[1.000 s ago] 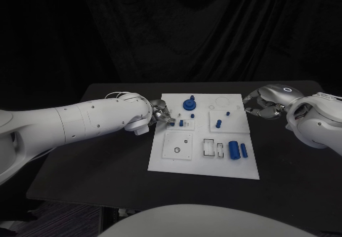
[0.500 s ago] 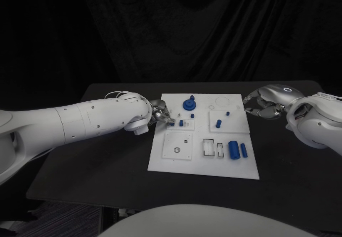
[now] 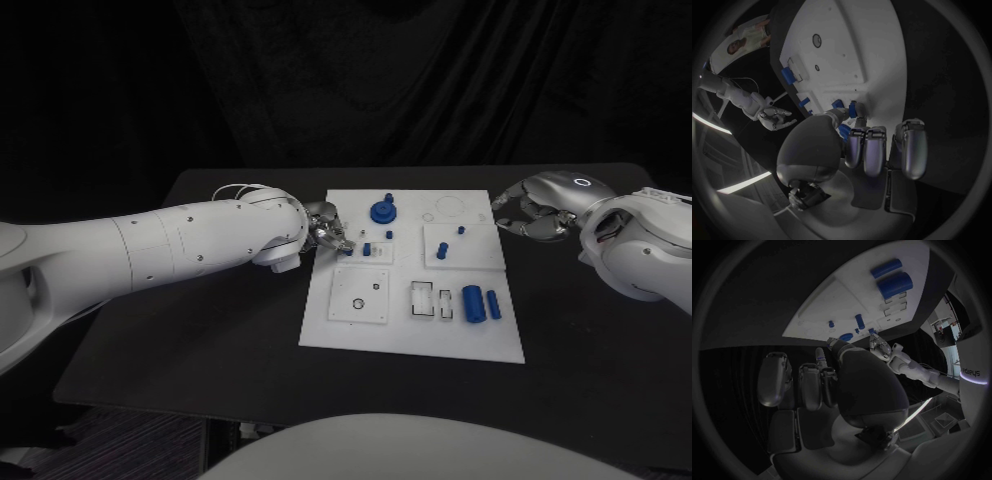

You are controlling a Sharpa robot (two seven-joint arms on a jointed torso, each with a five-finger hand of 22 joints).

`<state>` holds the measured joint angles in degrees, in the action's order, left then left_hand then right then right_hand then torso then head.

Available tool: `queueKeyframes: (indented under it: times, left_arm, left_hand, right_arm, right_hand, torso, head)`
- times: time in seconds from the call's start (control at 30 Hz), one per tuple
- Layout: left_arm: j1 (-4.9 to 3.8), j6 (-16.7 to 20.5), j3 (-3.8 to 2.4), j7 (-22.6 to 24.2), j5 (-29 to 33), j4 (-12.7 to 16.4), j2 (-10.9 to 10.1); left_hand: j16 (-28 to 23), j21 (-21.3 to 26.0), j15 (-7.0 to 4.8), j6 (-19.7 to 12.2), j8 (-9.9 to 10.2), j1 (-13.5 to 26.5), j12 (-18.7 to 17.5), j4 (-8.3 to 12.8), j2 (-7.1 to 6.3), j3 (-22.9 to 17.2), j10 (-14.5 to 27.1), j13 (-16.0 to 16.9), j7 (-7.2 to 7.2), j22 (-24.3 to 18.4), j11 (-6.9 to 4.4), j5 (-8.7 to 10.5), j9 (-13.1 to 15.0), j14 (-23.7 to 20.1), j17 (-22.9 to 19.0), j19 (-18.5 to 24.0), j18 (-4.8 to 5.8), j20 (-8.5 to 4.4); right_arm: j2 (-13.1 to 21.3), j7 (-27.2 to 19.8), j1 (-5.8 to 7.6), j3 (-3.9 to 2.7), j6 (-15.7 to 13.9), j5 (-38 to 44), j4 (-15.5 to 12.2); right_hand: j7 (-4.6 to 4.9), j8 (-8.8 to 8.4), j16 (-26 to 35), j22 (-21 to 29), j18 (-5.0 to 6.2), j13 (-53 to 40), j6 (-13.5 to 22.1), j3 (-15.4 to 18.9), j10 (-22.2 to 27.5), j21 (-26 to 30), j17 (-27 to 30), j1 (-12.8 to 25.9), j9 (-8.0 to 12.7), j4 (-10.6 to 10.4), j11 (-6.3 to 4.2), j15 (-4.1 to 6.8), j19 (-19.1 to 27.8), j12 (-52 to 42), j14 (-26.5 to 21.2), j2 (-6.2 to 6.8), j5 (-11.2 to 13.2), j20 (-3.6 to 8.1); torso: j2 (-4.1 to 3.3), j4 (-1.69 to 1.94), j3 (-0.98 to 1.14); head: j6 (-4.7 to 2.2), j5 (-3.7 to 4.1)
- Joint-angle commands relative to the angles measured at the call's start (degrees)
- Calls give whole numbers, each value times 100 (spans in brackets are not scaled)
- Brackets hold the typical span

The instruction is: Assemble the parts on the task board

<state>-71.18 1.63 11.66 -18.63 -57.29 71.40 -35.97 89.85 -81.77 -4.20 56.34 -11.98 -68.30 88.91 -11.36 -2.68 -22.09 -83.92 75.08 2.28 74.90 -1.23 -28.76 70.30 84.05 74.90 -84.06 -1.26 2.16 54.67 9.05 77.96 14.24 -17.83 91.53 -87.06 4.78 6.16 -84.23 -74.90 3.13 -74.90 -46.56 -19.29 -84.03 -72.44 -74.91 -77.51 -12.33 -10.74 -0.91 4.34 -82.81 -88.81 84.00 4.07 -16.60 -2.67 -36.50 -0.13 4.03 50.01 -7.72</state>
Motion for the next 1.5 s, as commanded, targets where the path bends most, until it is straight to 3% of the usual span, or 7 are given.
queueKeyframes:
  times: [0.03,0.53,0.8,0.93,1.13,1.3,1.5]
  left_arm:
    - [55,-181,49,-208,-116,-23,-7]
    - [56,-212,49,-342,-118,-5,13]
    - [60,-211,49,-347,-118,21,32]
    - [63,-235,49,-357,-118,32,33]
    - [67,-272,49,-359,-118,29,29]
    - [70,-298,49,-365,-118,15,28]
    - [72,-324,49,-363,-118,-1,28]
  left_hand:
    - [15,11,-28,10,-17,-64,0,98,44,-80,-535,1435,-9,1234,-52,41,11,595,1510,-146,-83,-13]
    - [15,6,-31,2,-34,-81,1,115,68,-110,-536,1435,-10,1236,-55,96,34,595,1510,-150,-81,-17]
    - [15,8,-32,-25,-78,-51,2,121,97,-136,-537,1435,-6,1235,-51,426,93,595,1510,-151,-81,-21]
    - [15,13,-23,-40,-85,120,0,-24,141,-15,-536,1434,2,1234,-42,1183,99,595,1510,-151,-81,-14]
    - [15,17,-5,-23,-63,393,2,-290,121,268,-537,1434,28,1233,-18,1653,56,595,1510,-152,-81,0]
    - [15,27,10,2,-47,652,1,-512,122,506,-536,1433,48,1231,0,1823,21,595,1510,-149,-83,14]
    - [15,29,19,26,-18,1072,0,-539,276,855,-535,1433,54,1231,8,1874,-32,595,1510,-150,-84,26]
  right_arm:
    - [5,102,-14,-4,25,14,-6]
    - [0,123,-15,-4,42,14,-3]
    - [-7,124,-15,-4,40,14,-1]
    - [-7,125,-15,-4,40,14,0]
    - [-8,127,-15,-4,41,14,2]
    - [-10,127,-15,-4,44,14,4]
    - [-11,127,-15,-4,46,14,6]
  right_hand:
    - [-10,-38,35,-994,71,-1381,-47,-39,-433,19,-969,8,6,4,45,-52,47,10,390,-18,33,9]
    - [-9,-40,36,-992,72,-1371,-50,-44,-420,27,-968,12,9,7,46,-53,50,21,389,-20,33,8]
    - [-9,-40,36,-992,72,-1371,-50,-44,-420,27,-968,12,9,7,46,-53,50,21,389,-20,33,8]
    - [-9,-40,36,-992,72,-1371,-50,-44,-420,27,-968,12,9,7,46,-53,50,21,389,-20,33,8]
    - [-9,-40,36,-992,72,-1371,-50,-44,-420,27,-968,12,9,7,46,-53,50,21,389,-20,33,8]
    - [-9,-40,36,-992,72,-1371,-50,-44,-420,27,-968,12,9,7,46,-53,50,21,389,-20,33,8]
    - [-9,-40,36,-992,72,-1371,-50,-44,-420,27,-968,12,9,7,46,-53,50,21,389,-20,33,8]
  torso:
    - [0,0,-1]
    - [1,-5,-1]
    - [0,-5,-1]
    - [-1,-4,1]
    - [0,-4,2]
    - [-1,-2,0]
    - [-1,-2,-2]
  head:
    - [-1,-5]
    - [-1,-3]
    - [-1,-5]
    - [-1,2]
    - [-1,-5]
    - [-1,-7]
    - [-1,-4]
